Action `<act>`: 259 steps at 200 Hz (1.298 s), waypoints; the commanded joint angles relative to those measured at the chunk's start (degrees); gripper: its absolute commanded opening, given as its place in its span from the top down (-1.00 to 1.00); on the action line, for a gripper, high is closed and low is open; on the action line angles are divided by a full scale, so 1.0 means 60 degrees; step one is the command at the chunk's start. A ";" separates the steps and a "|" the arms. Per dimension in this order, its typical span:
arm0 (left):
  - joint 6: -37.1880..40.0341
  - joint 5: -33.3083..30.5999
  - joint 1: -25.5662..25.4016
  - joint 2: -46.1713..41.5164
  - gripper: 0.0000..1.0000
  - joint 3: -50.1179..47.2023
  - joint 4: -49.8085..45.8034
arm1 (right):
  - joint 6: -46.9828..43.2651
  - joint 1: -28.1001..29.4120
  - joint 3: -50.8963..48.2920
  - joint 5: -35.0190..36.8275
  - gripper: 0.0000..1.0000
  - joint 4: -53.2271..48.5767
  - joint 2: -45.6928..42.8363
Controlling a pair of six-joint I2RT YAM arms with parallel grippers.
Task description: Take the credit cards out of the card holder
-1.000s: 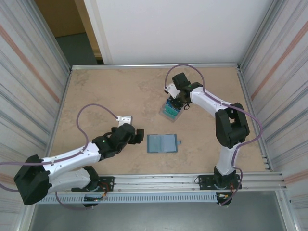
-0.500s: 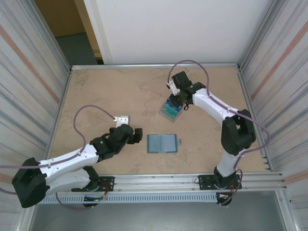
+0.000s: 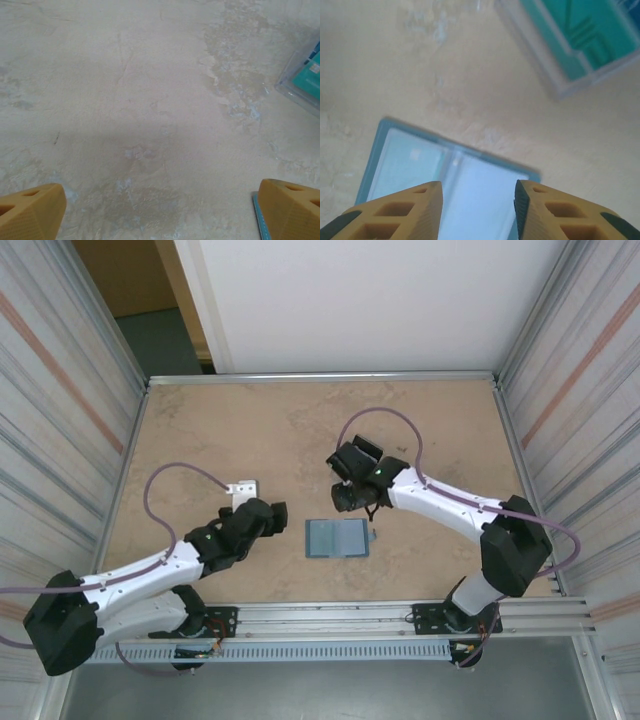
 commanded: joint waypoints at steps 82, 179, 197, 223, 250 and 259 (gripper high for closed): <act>-0.1414 -0.0750 0.0588 -0.1879 -0.97 -0.1284 0.0140 | 0.2878 0.2552 0.0280 0.0680 0.05 -0.0096 0.1287; -0.1601 -0.1018 0.0636 -0.2326 -0.98 -0.1571 -0.0106 | 0.2705 0.2607 0.0849 0.0261 -0.05 -0.0094 0.2568; -0.1589 -0.0965 0.0640 -0.2209 -0.97 -0.1556 -0.0082 | 0.2691 0.2566 0.0857 0.0202 -0.11 -0.0094 0.2671; -0.1571 -0.0872 0.0630 -0.2023 -0.97 -0.1505 -0.0051 | 0.2658 0.2499 0.0837 0.0028 -0.18 -0.0011 0.2777; -0.1524 -0.0806 0.0640 -0.1879 -0.98 -0.1428 -0.0054 | 0.2657 0.2502 0.0778 -0.0113 -0.21 0.0067 0.2865; -0.1475 -0.0800 0.0640 -0.1840 -0.98 -0.1399 -0.0046 | 0.2681 0.2494 0.0748 -0.0128 -0.21 0.0068 0.2885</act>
